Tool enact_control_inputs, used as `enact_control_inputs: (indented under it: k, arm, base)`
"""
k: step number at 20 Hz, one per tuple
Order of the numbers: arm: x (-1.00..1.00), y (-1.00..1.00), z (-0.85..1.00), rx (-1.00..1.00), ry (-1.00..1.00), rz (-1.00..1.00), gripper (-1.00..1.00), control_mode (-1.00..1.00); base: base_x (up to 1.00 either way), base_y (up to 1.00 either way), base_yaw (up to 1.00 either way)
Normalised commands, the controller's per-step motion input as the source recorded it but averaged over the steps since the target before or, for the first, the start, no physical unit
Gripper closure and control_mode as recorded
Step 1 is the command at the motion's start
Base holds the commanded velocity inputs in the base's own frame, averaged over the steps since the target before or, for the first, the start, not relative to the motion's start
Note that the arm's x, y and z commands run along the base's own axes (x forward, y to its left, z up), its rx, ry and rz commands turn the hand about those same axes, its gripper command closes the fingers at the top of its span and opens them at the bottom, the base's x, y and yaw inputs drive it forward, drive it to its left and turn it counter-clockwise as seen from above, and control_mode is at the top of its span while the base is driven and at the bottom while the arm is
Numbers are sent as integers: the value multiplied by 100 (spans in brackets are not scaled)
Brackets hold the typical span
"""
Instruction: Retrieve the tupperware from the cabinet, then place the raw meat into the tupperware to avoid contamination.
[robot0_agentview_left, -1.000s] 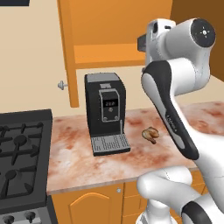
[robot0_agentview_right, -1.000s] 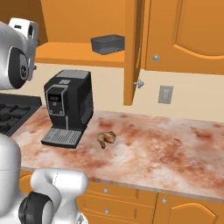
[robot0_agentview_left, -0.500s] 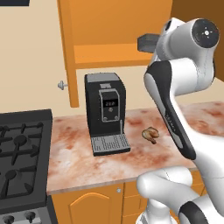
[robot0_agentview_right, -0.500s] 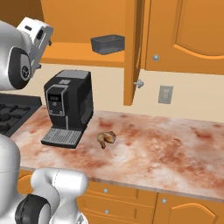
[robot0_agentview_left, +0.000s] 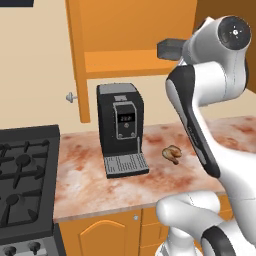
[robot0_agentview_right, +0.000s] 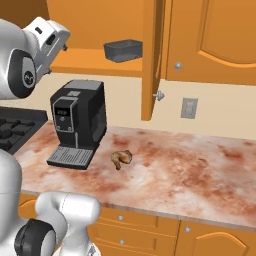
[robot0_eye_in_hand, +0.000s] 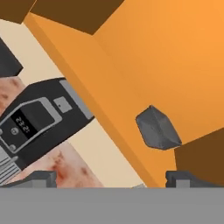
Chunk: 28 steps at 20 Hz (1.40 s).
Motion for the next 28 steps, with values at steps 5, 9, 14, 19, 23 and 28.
enact_control_inputs:
  k: [5, 9, 14, 19, 23, 28]
  arm:
    - [7, -16, 1, 1, -1, -6, -100, -100]
    - [13, -17, 0, 0, -4, -3, -100, -100]
    - [15, -5, 0, 2, 0, -1, -100, -100]
    - [18, -2, -2, 0, 0, 0, -100, -100]
    - [17, -11, 0, 0, 0, -2, -100, -100]
    - [29, -10, -4, 0, 0, -2, -100, -100]
  base:
    - [0, 0, 0]
    - [0, 0, 0]
    - [0, 0, 0]
    - [0, 0, 0]
    - [0, 0, 0]
    - [0, 0, 0]
